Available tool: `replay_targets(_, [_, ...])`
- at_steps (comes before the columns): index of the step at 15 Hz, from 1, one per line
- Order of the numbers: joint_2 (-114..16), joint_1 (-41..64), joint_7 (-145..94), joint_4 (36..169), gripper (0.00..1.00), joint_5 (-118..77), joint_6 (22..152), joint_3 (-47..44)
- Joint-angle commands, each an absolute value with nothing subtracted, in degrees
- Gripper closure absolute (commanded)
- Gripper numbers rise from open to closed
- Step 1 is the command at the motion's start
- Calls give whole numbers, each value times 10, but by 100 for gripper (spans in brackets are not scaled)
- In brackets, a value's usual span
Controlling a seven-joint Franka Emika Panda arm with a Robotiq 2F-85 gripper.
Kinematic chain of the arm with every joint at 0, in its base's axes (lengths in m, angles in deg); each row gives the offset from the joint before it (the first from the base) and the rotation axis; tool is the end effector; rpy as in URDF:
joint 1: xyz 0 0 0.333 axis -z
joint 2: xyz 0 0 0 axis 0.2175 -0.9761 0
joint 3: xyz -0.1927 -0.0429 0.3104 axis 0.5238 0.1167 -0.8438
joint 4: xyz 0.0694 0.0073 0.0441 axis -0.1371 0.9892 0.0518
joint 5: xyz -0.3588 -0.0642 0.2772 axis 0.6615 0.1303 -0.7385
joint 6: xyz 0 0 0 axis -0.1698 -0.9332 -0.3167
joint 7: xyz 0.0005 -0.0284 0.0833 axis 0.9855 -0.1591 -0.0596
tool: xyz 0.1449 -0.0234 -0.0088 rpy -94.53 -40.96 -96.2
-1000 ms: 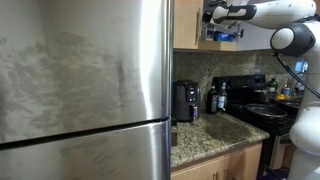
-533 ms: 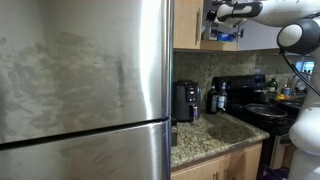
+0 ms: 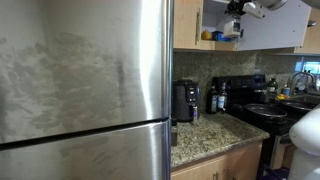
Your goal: Remove the salt from the cupboard.
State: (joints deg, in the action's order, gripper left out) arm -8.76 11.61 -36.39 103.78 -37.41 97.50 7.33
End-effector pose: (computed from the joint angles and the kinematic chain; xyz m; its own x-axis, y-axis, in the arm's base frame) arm 0.4749 -0.1467 0.9740 0.2287 -0.2265 0.9468 -0.0775 -0.9737 -0.2142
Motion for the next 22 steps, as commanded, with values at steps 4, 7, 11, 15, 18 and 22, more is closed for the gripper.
replay_targets(4, [64, 104, -459, 1237, 60, -388, 806, 107])
replay_targets(7, [85, 107, -475, 1325, 60, -389, 786, 108])
replay_targets(11, [70, 116, -463, 1343, 35, -383, 782, 103])
replay_targets(15, [66, 108, -471, 1386, 60, -391, 813, 100])
replay_targets(18, [104, 67, -507, 1486, 60, -438, 891, 89])
replay_targets(22, [169, -16, -571, 1607, 60, -503, 1030, 89])
